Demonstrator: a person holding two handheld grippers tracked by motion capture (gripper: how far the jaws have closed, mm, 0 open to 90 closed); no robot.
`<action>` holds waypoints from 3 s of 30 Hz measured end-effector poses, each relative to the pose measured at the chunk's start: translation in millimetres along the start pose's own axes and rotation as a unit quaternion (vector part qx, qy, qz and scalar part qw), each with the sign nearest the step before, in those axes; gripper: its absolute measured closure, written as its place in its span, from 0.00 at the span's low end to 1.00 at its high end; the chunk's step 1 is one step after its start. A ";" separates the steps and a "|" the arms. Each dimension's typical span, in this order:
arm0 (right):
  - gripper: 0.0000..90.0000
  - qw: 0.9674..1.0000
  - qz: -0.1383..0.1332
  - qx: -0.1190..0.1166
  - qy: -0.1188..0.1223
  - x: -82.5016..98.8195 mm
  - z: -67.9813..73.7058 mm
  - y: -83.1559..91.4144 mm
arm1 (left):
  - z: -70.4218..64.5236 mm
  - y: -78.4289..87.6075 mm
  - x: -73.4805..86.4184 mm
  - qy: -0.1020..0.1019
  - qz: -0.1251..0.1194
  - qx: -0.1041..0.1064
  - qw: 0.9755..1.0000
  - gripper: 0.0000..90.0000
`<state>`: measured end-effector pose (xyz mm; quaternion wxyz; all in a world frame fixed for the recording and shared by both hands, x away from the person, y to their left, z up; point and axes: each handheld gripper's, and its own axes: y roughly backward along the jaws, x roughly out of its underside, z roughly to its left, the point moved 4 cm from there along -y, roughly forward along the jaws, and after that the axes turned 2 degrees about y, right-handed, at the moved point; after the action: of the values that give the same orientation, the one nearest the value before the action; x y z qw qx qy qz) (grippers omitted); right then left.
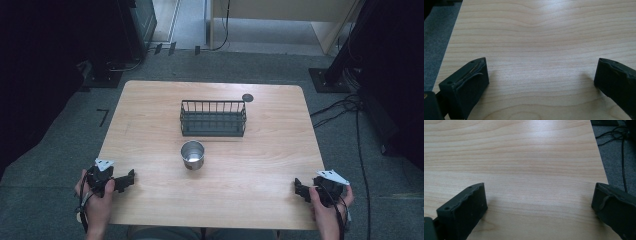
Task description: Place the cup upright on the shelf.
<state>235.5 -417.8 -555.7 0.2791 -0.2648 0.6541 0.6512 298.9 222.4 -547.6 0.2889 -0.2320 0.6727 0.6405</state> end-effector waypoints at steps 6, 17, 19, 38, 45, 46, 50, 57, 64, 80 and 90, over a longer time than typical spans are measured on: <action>0.00 1.000 0.000 0.008 -0.009 -0.5 -0.2 -0.4 | 0.0 0.0 0.0 0.000 0.000 0.000 1.000 0.00; 0.00 0.999 -0.027 -0.003 -0.031 -17.0 14.1 9.3 | 0.0 0.0 0.0 0.000 0.000 0.000 1.000 0.00; 0.00 0.999 -0.030 -0.009 -0.027 -21.7 20.2 10.1 | -0.1 0.0 0.0 0.001 0.000 0.000 1.000 0.00; 0.00 0.996 -0.056 -0.063 0.017 -61.5 84.7 9.6 | -0.1 0.0 0.0 0.001 0.000 0.000 1.000 0.00; 0.00 0.994 -0.063 -0.081 0.026 -75.0 107.7 8.5 | -0.1 0.0 0.0 0.001 0.000 0.000 1.000 0.00; 0.00 0.994 -0.064 -0.085 0.028 -76.8 111.1 8.4 | -0.1 0.0 0.0 0.001 0.000 0.000 1.000 0.00; 0.00 0.993 -0.064 -0.093 0.035 -82.8 123.5 8.2 | -0.1 0.0 0.0 0.001 0.000 0.000 1.000 0.00; 0.00 0.992 -0.066 -0.102 0.046 -91.4 139.0 7.7 | 0.1 -0.3 -0.4 0.001 0.000 0.000 1.000 0.00; 0.00 0.990 -0.067 -0.109 0.063 -98.9 156.0 8.3 | 0.2 -0.4 -0.4 0.001 0.000 0.000 1.000 0.00; 0.00 0.983 -0.068 -0.145 0.084 -109.1 202.6 7.8 | 0.2 -0.4 -0.4 0.001 0.000 0.000 1.000 0.00; 0.00 0.980 -0.065 -0.164 0.094 -112.8 227.2 6.1 | 0.2 -0.4 -0.4 0.001 0.000 0.000 1.000 0.00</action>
<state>315.1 -192.5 -470.5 0.2108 -0.4086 0.5434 0.7023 299.5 222.5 -547.6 0.2880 -0.2325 0.6731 0.6402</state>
